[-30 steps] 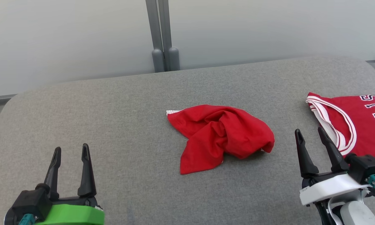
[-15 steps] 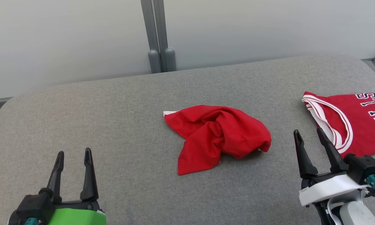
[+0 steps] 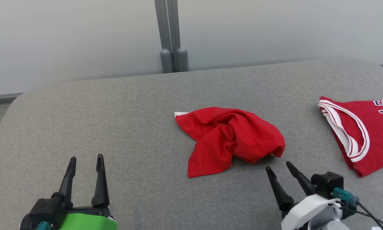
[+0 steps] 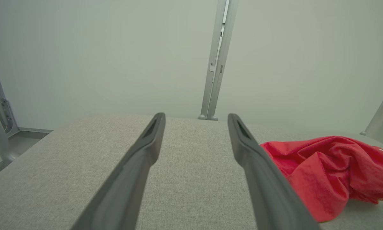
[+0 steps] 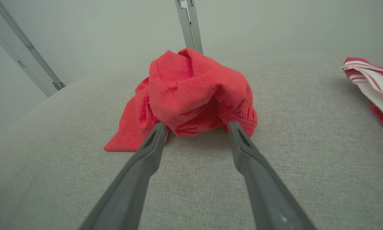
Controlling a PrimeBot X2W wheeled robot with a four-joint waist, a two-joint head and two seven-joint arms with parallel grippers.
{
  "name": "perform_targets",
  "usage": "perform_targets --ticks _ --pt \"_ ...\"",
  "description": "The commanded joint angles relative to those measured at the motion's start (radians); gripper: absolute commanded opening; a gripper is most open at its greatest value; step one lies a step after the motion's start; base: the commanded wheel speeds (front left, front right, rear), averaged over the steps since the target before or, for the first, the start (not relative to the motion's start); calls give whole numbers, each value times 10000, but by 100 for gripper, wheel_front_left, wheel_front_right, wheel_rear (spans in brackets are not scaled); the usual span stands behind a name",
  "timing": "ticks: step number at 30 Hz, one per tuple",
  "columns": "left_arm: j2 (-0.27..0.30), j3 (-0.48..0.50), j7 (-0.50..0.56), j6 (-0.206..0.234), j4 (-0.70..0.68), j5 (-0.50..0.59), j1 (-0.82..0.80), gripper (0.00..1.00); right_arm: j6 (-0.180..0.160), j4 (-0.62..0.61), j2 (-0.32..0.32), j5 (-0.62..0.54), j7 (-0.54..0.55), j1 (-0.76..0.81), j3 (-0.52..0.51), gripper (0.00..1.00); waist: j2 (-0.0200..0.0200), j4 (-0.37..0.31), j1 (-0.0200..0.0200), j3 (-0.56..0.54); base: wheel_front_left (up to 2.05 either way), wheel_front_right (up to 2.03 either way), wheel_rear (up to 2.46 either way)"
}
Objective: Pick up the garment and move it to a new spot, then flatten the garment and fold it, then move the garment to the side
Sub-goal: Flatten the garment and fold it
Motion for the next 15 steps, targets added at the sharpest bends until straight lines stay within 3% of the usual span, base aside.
perform_targets --ticks 1,15 --pt "-68 -3 -28 -79 42 93 -198 100 5 431 -53 74 263 -275 175 100 0 256 0 37 0 0 0" --pt "-247 162 -29 -303 229 241 -262 100 5 3639 481 -163 346 -1915 -151 100 0 1629 0 246 0 0 0"
